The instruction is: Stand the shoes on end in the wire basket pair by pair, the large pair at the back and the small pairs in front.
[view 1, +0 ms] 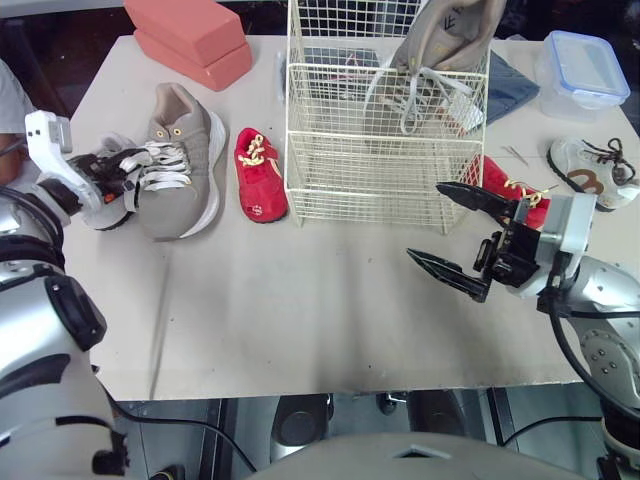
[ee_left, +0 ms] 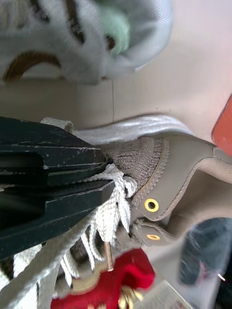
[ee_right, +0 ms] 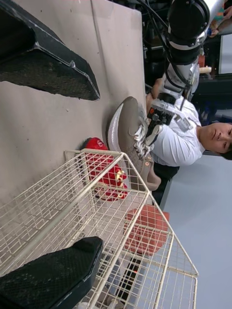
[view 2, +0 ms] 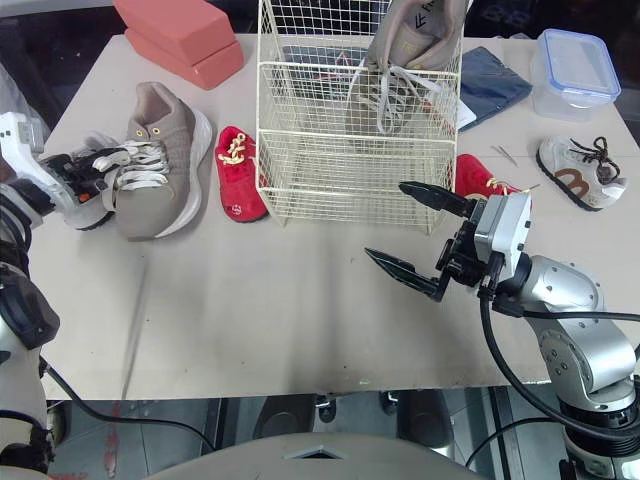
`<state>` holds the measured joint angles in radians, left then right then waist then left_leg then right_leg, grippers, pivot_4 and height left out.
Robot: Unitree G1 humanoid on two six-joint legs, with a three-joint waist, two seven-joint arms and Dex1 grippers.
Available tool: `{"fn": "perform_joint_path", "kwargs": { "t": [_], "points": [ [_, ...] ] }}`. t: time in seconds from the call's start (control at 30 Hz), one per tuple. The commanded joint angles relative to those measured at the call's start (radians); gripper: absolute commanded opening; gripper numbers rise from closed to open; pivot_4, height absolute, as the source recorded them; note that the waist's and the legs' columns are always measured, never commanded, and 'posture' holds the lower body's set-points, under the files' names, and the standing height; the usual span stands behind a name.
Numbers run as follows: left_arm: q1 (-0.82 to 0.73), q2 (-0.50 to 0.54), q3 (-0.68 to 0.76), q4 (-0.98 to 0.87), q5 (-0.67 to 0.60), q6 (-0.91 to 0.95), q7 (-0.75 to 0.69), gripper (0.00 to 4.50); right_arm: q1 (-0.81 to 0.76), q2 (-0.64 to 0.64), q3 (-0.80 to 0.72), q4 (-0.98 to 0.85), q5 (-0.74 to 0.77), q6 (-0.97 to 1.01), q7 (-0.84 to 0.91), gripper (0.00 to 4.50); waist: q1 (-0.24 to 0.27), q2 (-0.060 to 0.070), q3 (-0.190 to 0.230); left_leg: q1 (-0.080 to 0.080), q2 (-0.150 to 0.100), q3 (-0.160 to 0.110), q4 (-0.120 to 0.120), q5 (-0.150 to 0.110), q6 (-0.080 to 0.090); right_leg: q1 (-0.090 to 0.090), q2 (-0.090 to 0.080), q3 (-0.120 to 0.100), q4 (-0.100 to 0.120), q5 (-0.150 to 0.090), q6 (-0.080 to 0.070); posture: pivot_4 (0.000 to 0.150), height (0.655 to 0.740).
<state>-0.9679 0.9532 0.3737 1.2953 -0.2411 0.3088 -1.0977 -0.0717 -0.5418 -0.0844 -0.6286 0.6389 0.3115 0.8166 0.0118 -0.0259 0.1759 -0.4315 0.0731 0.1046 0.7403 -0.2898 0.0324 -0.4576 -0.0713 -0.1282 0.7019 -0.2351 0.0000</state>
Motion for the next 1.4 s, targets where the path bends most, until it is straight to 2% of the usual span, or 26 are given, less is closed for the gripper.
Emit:
{"fn": "perform_joint_path", "kwargs": {
  "t": [0.03, 0.13, 0.27, 0.37, 0.47, 0.6, 0.67, 0.7, 0.77, 0.97, 1.4],
  "points": [
    [0.022, 0.053, 0.053, -0.052, -0.053, 0.015, -0.031, 0.04, -0.023, 0.0, -0.002, -0.008, 0.017, -0.021, 0.01, 4.5, 0.0, 0.0, 0.0, 0.0, 0.0, 0.0, 0.0, 0.0, 0.0, 0.0, 0.0, 0.0, 0.0, 0.0, 0.0, 0.15, 0.686],
    [0.042, 0.071, 0.078, -0.071, -0.084, 0.065, -0.059, 0.04, -0.029, 0.001, 0.005, 0.001, 0.015, -0.024, 0.015, 4.5, -0.005, 0.0, 0.0, 0.0, 0.0, 0.0, 0.0, 0.0, 0.0, 0.0, 0.0, 0.0, 0.0, 0.0, 0.0, 0.15, 0.686],
    [0.094, 0.096, 0.041, -0.142, -0.081, 0.165, -0.169, 0.04, -0.037, 0.002, 0.01, 0.008, 0.012, -0.028, 0.017, 4.5, -0.008, -0.001, 0.0, 0.0, 0.0, 0.0, 0.0, 0.0, 0.0, 0.0, 0.0, 0.0, 0.0, 0.0, 0.0, 0.15, 0.686],
    [0.136, 0.124, 0.015, -0.186, -0.068, 0.226, -0.196, 0.04, -0.037, 0.002, 0.01, 0.008, 0.01, -0.031, 0.015, 4.5, -0.015, -0.001, 0.0, 0.0, 0.0, 0.0, 0.0, 0.0, 0.0, 0.0, 0.0, 0.001, 0.001, 0.0, 0.0, 0.15, 0.686],
    [0.18, 0.133, -0.017, -0.231, -0.055, 0.255, -0.2, 0.04, -0.037, 0.002, 0.014, 0.007, 0.007, -0.032, 0.011, 4.5, -0.022, -0.001, 0.0, 0.001, 0.0, 0.0, 0.0, 0.0, 0.0, 0.0, 0.0, 0.001, 0.002, 0.0, 0.0, 0.15, 0.686],
    [0.18, 0.106, -0.012, -0.217, -0.054, 0.194, -0.127, 0.04, -0.041, 0.004, 0.021, 0.011, -0.001, -0.038, 0.007, 4.5, -0.025, -0.001, 0.0, 0.001, 0.001, 0.0, 0.0, 0.0, 0.0, 0.0, 0.0, 0.002, 0.002, 0.0, 0.0, 0.15, 0.686],
    [0.17, 0.1, -0.021, -0.222, -0.052, 0.181, -0.12, 0.78, -0.042, 0.005, 0.022, 0.012, -0.004, -0.039, 0.005, 4.5, -0.025, -0.001, 0.0, 0.002, 0.0, 0.001, 0.0, 0.0, 0.0, 0.0, 0.0, 0.002, 0.003, 0.0, 0.0, 0.15, 0.686],
    [0.168, 0.098, -0.03, -0.225, -0.049, 0.175, -0.126, 0.98, -0.043, 0.005, 0.022, 0.012, -0.005, -0.04, 0.004, 4.5, -0.024, -0.001, 0.0, 0.002, 0.0, 0.001, 0.0, 0.0, 0.0, 0.0, -0.001, 0.002, 0.003, 0.0, 0.0, 0.15, 0.686],
    [0.16, 0.088, -0.035, -0.227, -0.043, 0.147, -0.106, 1.75, -0.039, 0.003, 0.017, 0.01, -0.007, -0.041, 0.002, 4.5, -0.023, -0.001, 0.0, 0.002, 0.0, 0.001, 0.0, 0.0, 0.0, 0.0, -0.001, 0.002, 0.003, 0.0, 0.0, 0.15, 0.686],
    [0.125, 0.075, -0.034, -0.201, -0.031, 0.083, -0.027, 4.46, -0.025, 0.005, 0.017, 0.001, -0.015, -0.044, -0.01, 4.5, -0.02, -0.002, -0.001, 0.001, 0.0, 0.0, 0.002, 0.0, 0.0, -0.001, -0.001, 0.002, 0.004, 0.0, 0.0, 0.15, 0.686],
    [-0.003, -0.028, -0.129, -0.087, 0.058, 0.125, 0.09, 4.49, -0.047, 0.006, 0.025, 0.016, -0.017, -0.058, -0.008, 4.5, -0.017, -0.003, -0.002, 0.001, 0.0, 0.001, 0.003, 0.0, 0.0, -0.001, -0.001, 0.002, 0.007, 0.0, 0.0, 0.15, 0.686]
  ]
}}
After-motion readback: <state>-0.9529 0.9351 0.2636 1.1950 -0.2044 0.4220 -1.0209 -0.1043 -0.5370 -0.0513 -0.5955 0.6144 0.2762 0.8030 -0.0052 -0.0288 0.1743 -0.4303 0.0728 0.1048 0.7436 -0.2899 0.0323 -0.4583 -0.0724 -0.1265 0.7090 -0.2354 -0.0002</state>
